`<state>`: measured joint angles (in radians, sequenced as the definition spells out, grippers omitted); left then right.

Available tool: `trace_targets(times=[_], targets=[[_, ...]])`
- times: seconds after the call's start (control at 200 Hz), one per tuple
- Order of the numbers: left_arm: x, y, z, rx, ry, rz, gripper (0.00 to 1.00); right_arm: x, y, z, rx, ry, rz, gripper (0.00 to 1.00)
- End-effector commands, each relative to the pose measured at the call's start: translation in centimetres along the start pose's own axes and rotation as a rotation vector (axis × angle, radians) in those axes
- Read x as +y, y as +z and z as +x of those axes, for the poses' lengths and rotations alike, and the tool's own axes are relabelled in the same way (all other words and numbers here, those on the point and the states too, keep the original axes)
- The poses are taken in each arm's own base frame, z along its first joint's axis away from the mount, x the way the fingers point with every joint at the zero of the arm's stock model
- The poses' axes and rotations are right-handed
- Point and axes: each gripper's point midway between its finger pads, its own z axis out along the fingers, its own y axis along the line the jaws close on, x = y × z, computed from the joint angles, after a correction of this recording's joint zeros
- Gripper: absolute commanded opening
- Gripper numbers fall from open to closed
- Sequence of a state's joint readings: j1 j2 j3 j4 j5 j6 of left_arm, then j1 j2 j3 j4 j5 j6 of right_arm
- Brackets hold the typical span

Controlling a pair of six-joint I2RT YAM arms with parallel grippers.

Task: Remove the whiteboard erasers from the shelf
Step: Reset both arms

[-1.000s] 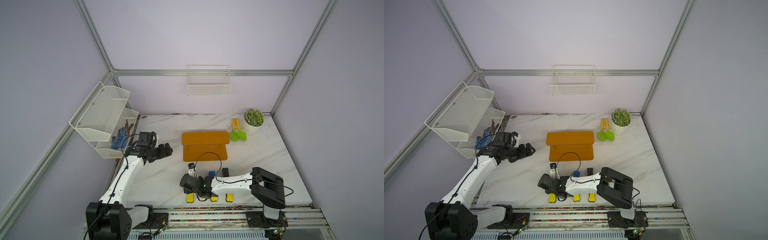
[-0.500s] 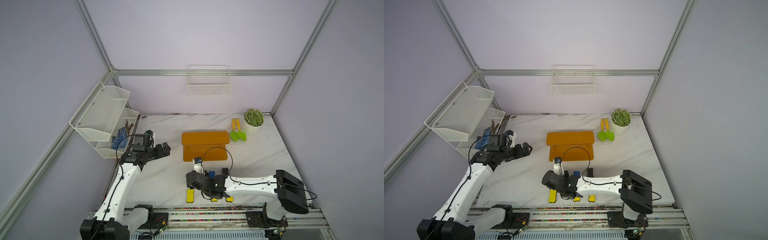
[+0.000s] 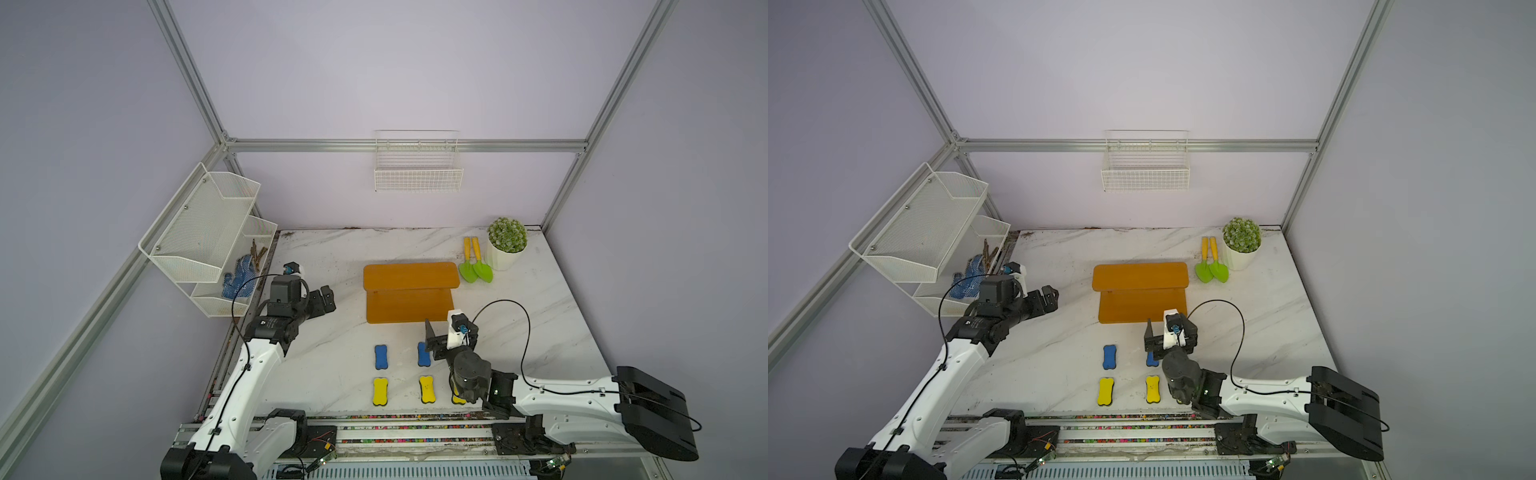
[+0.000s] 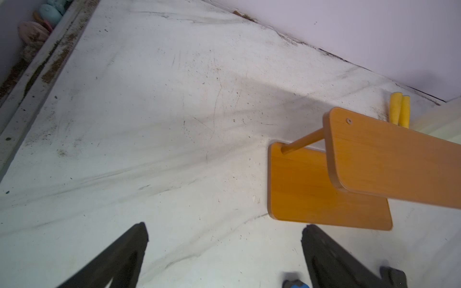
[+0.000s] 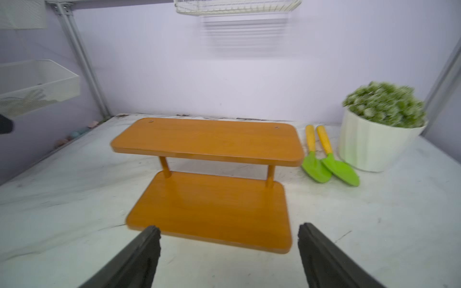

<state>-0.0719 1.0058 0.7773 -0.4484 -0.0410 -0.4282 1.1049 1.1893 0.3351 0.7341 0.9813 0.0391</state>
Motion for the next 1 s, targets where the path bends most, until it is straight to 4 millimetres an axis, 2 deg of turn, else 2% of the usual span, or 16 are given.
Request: trace_targets(times=[0.0,0.04,0.125,0.23,0.35,0.395,0.47,0.56,0.64,0.715,0.775,0.805,0.825,0.875,0.955,0.995], targets=[[3.6,0.6,-2.1,-0.253,-0.141,-0.158,1.0,-4.6,1.5,-3.4,-0.12,-0.049,0.143,0.9],[4.1,1.1,-1.6,-0.306,-0.137,-0.157,1.0,-6.2,2.3,-3.3,-0.113,-0.066,0.175,0.9],[3.0,1.3,-1.8,-0.504,0.009,-0.05,1.0,-9.2,3.8,-3.6,-0.115,-0.069,0.201,0.91],[5.4,3.0,-2.0,-0.422,-0.022,-0.215,1.0,-14.3,5.2,-2.8,-0.074,-0.037,0.303,0.95],[2.0,5.7,-2.9,-0.335,0.365,-0.133,1.0,-18.0,5.3,-0.6,-0.067,-0.005,0.346,0.95],[2.1,6.7,-2.4,-0.341,0.418,-0.135,1.0,-19.4,5.3,0.6,-0.054,-0.003,0.401,0.95],[3.1,8.1,-1.4,-0.361,0.412,-0.154,1.0,-20.6,5.5,2.5,-0.034,0.0,0.44,0.96],[2.2,9.8,-1.8,-0.361,0.444,-0.11,1.0,-21.7,5.3,1.7,-0.115,0.004,0.479,0.99],[3.1,11.0,-1.6,-0.38,0.4,-0.124,1.0,-23.3,6.0,3.2,-0.123,0.111,0.453,0.99],[5.0,11.0,-1.1,-0.411,0.327,-0.115,1.0,-23.6,7.5,4.5,-0.103,0.122,0.401,0.99],[4.7,10.9,-0.8,-0.404,0.328,-0.083,1.0,-23.6,7.9,4.8,-0.06,0.134,0.389,0.99],[4.8,10.9,-0.8,-0.413,0.331,-0.082,1.0,-23.7,8.5,5.7,-0.003,0.137,0.38,0.99],[4.8,11.0,-0.8,-0.415,0.329,-0.087,1.0,-23.8,8.9,5.0,-0.008,0.148,0.373,0.99],[5.0,11.3,-1.0,-0.409,0.322,-0.099,1.0,-23.9,10.4,5.5,0.051,0.138,0.363,0.99],[5.0,11.3,-0.9,-0.411,0.318,-0.096,1.0,-23.9,10.3,5.2,0.034,0.14,0.37,0.99],[5.0,11.3,-1.0,-0.416,0.317,-0.096,1.0,-23.9,10.3,6.1,0.048,0.137,0.37,0.99]])
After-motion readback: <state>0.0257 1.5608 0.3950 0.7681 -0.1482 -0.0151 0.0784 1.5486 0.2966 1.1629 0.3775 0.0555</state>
